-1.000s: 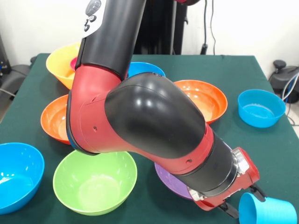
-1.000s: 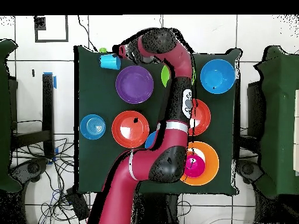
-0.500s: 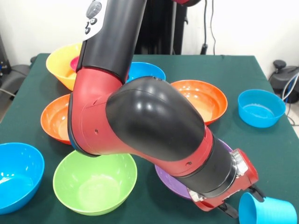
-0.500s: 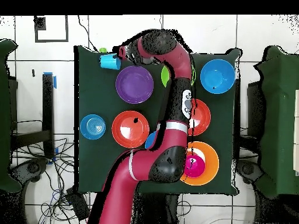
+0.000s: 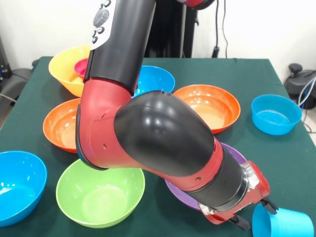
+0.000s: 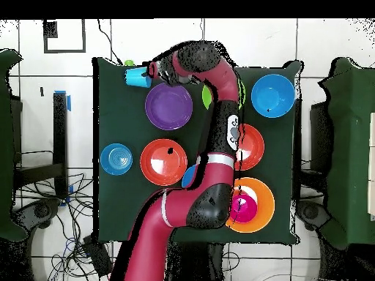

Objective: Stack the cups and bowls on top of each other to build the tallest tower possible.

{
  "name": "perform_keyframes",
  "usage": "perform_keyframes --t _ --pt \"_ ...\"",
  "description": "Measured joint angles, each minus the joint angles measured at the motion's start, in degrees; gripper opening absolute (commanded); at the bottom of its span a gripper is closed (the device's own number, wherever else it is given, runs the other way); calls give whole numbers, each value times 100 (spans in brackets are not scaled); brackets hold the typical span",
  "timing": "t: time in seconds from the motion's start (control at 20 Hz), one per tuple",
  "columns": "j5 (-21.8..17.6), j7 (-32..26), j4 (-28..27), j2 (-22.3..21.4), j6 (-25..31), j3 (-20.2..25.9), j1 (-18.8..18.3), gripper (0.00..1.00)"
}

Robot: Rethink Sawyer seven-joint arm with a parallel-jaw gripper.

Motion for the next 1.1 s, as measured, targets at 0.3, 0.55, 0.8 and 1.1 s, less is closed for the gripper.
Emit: perform_keyframes --t 0.3,0.55,0.8,1.1 --pt "45 0 0 32 -1 30 12 100" --pt "178 0 0 51 -1 32 70 100" --pt "205 0 0 58 -1 51 151 100" --pt "222 0 0 62 -1 96 324 100"
